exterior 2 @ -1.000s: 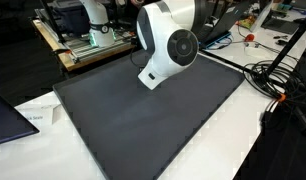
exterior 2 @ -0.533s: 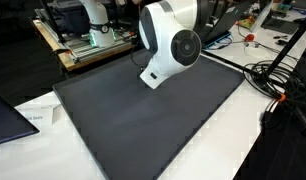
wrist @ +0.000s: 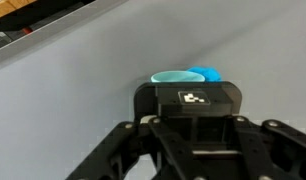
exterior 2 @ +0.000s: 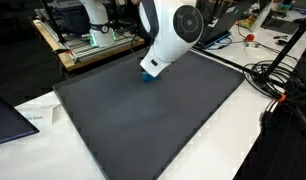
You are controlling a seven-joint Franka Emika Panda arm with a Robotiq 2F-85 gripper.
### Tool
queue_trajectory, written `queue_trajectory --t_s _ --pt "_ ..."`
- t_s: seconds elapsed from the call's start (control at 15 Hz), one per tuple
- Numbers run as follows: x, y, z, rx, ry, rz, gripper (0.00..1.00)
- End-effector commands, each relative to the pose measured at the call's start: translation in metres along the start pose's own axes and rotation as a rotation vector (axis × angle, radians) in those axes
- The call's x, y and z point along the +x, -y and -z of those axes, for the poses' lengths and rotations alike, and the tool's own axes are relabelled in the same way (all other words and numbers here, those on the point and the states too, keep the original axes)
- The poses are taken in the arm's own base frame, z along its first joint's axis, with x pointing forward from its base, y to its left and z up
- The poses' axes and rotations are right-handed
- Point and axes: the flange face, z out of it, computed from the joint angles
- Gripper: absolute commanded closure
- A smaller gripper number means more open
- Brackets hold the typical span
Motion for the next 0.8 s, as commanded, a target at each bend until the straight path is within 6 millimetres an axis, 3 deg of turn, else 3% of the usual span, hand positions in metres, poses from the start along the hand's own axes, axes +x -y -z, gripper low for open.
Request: queue_trajectory --t_s 0.0,0.73 --pt "-0.028 -0.020 0.009 0.000 -0.092 -0.019 0.78" --pt "-0.078 -0.058 0.030 0.082 -0.244 -0.050 0.78"
